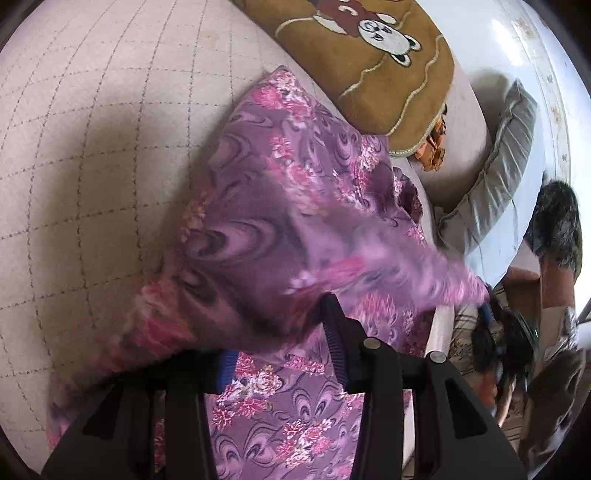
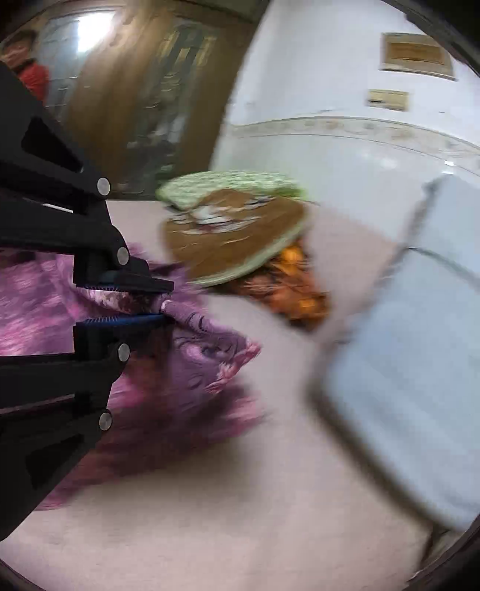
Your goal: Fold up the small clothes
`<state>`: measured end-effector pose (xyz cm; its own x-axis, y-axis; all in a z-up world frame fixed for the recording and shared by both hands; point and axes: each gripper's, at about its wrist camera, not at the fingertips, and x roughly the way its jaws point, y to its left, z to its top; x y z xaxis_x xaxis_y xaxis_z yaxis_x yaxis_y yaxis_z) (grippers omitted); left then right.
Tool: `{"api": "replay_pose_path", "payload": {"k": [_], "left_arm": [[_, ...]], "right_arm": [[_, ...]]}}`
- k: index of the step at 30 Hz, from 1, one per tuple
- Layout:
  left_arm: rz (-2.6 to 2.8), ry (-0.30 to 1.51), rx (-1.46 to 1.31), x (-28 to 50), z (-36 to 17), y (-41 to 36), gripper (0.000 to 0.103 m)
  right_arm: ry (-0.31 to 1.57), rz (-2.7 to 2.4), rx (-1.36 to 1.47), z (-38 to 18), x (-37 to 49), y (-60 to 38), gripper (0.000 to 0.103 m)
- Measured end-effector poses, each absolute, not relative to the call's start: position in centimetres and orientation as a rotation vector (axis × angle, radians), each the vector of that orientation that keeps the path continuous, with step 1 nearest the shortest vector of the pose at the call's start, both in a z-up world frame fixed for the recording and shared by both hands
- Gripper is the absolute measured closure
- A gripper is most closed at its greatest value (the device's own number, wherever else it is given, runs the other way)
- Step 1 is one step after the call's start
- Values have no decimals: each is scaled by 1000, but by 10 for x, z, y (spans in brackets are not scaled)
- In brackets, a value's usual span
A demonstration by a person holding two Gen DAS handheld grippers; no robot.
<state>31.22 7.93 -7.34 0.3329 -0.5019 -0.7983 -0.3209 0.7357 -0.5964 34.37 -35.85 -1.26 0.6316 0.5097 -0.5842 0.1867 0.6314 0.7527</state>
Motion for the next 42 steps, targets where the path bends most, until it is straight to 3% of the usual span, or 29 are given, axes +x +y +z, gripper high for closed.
{"api": "replay_pose_path", "payload": {"k": [3,5,9,14,19,20,21,23,27,29,35,40,41,42], "left_arm": [[-141,1268,-820,314,-76,84,63],[-150,1265,-830,313,-77,86,63],[-153,1266,-821,312,-76,86,63],[-139,1257,-815,313,-75,82,62],[-134,1256,-814,313,-76,80,60],[-131,1258,-816,314,-76,80,60],[-128,1260,-819,314,-75,81,60],[-130,1260,-825,314,-73,81,60],[-142,1251,-824,311,-71,85,60],[-143,1256,-824,310,-73,87,60],[-123,1260,-824,306,-73,89,60],[-108,1270,-792,308,-72,87,60],[-106,1261,-793,308,-71,87,62],[-95,1259,-778,308,-70,87,65]], "right_arm": [[1023,121,833,-31,359,-356,85],[987,129,851,-33,347,-360,83],[883,192,839,-36,298,-367,65],[959,161,788,-63,310,-347,65],[880,90,889,-79,340,-337,65],[892,55,888,-83,343,-334,65],[891,35,898,-84,343,-333,73],[860,80,924,-73,338,-336,99],[741,166,993,-38,283,-357,99],[758,152,1063,-46,256,-371,99],[981,79,1004,-101,218,-364,99],[903,104,1046,-89,206,-374,85],[893,83,1039,-86,207,-376,75],[916,43,1012,-83,210,-375,76]]}}
